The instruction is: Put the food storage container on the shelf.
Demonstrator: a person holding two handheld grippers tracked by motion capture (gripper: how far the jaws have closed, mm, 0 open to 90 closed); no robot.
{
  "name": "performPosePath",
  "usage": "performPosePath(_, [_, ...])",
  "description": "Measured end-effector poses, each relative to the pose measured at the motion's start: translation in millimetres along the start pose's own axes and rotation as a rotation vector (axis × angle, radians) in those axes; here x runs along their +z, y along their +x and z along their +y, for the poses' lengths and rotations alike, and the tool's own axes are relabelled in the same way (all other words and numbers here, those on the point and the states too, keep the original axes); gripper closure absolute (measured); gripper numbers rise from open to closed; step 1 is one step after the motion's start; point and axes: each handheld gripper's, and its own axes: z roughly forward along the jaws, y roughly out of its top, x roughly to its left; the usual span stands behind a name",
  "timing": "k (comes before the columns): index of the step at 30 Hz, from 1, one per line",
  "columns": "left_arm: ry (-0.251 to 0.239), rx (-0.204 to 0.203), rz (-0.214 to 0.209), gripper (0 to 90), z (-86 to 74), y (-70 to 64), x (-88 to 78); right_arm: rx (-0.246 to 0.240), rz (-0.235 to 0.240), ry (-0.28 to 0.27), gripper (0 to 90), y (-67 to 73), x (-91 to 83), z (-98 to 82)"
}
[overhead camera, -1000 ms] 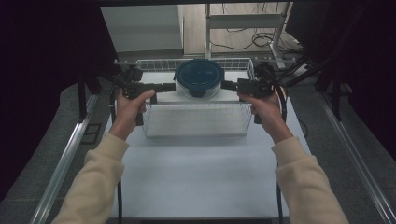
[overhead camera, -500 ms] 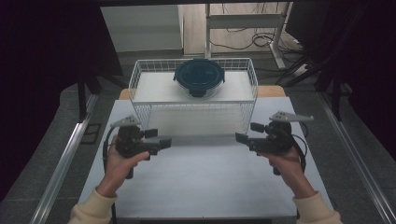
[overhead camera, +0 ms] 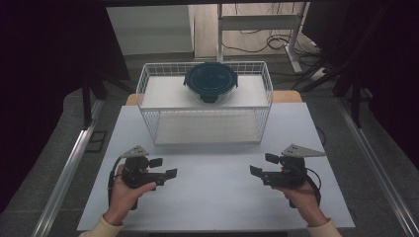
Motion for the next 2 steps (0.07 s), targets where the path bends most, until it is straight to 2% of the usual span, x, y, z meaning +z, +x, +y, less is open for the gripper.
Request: performPosePath(2, [-0.003, -0.003, -0.001, 20.9, -0.3, -0.4, -0.7, -0.008, 0.002, -0.008, 19.8, 1.4, -1.3, -0.6])
